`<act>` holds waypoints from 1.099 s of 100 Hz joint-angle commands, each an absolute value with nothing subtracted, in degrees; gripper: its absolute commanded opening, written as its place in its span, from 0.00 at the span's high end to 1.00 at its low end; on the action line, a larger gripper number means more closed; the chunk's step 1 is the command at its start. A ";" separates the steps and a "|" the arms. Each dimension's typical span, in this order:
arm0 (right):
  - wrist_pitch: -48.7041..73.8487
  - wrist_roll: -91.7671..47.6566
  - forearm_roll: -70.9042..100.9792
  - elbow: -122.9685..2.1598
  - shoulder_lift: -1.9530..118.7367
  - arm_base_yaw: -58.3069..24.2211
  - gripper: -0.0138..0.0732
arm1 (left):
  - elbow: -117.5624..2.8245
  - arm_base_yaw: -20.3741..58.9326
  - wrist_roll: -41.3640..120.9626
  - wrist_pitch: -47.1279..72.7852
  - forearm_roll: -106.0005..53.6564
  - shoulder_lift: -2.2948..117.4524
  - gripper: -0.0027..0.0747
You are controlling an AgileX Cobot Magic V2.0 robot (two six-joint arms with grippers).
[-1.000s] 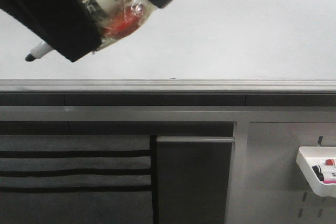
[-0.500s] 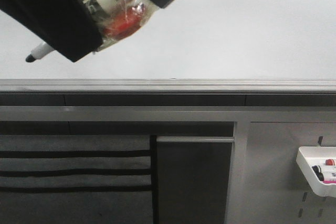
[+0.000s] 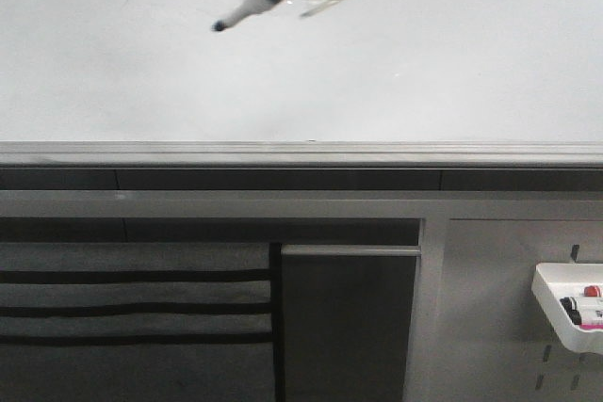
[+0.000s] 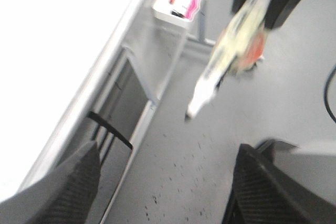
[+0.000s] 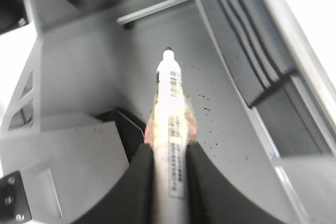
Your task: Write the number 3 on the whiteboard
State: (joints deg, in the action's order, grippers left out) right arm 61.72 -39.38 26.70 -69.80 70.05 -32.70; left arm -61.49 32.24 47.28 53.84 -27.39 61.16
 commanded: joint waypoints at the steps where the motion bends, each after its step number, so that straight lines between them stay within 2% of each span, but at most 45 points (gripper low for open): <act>1: 56.98 -34.25 27.17 -66.98 64.49 -27.52 0.90 | -59.87 30.02 46.10 49.35 -31.16 55.80 0.33; 19: 46.23 -30.17 28.73 -54.24 54.39 -18.25 0.90 | -50.61 27.04 46.03 44.48 -34.16 47.25 0.33; 35: 39.55 -30.30 30.24 -46.91 48.72 -17.68 0.90 | -46.25 26.78 46.03 39.16 -35.38 43.61 0.33; 58: 38.72 -30.30 32.05 -46.14 48.97 -17.68 0.90 | -45.98 26.78 46.03 39.03 -35.38 43.70 0.33; 72: 43.34 -30.30 33.20 -51.21 54.38 -17.68 0.90 | -45.98 26.78 46.03 38.92 -35.38 43.70 0.33; 110: 53.30 -30.30 32.81 -76.56 75.91 -17.68 0.90 | -45.98 26.78 46.03 38.92 -35.38 43.85 0.33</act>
